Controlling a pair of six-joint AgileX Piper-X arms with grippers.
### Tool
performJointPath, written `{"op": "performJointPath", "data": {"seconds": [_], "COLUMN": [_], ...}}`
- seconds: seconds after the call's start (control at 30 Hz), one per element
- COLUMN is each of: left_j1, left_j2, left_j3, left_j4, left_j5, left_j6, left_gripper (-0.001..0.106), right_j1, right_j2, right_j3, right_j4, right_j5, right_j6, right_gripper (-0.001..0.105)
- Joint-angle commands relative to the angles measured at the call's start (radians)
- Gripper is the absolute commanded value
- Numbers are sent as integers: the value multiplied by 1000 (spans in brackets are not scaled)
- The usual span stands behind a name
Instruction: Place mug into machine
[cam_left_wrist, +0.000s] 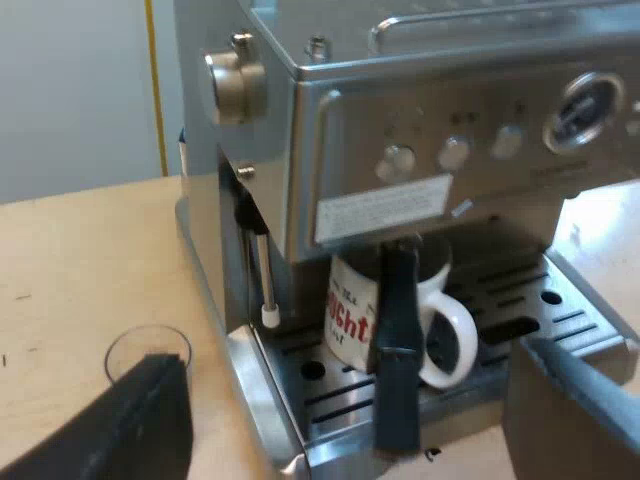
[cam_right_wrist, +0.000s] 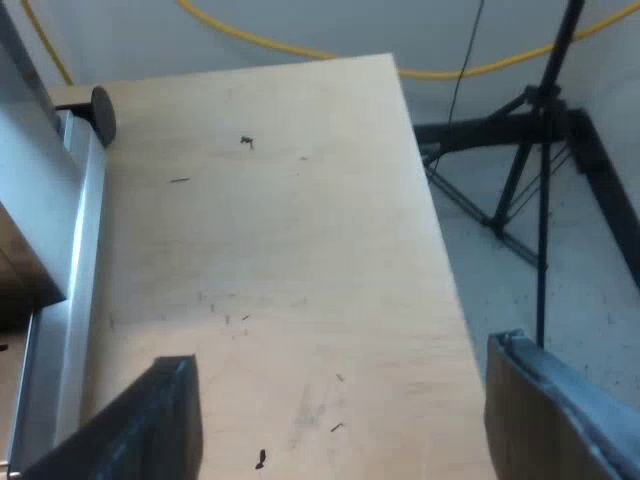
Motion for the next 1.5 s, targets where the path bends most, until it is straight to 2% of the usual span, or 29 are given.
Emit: {"op": "performJointPath", "data": {"seconds": [0.03, 0.2, 0.33, 0.5, 0.7, 0.83, 0.9, 1.07, 1.2, 1.4, 1.5], "left_j1": [1, 1, 1, 1, 1, 1, 1, 1, 1, 1, 1], "left_j2": [-39, -126, -216, -329, -435, -486, -514, -575, -637, -716, -711], "left_j3": [-11, -11, -9, -4, 21, 29, 31, 39, 60, 88, 96], "left_j4": [1, 30, 97, 190, 211, 244, 268, 313, 364, 457, 472], "left_j5": [8, 8, 8, 8, 8, 8, 6, 3, -5, -115, -131], "left_j6": [7, 11, 24, 24, 24, 24, 24, 24, 24, 16, 16], "left_gripper": [66, 66, 66, 66, 66, 66, 66, 66, 66, 66, 66], "right_j1": [-5, -5, -5, -5, -5, -5, -5, -5, -5, -5, -5], "right_j2": [-45, -177, -312, -510, -693, -744, -834, -827, -827, -827, -827], "right_j3": [1, 39, 97, 175, 252, 268, 288, 288, 291, 291, 291], "right_j4": [13, 13, 13, 13, 17, 19, 59, 124, 127, 127, 127], "right_j5": [-15, -21, -33, -106, -106, -106, -106, -96, -96, -96, -96], "right_j6": [-21, -21, -21, -13, -13, -13, -13, -13, 11, 11, 11], "right_gripper": [62, 62, 62, 62, 62, 62, 62, 62, 62, 62, 62]}}
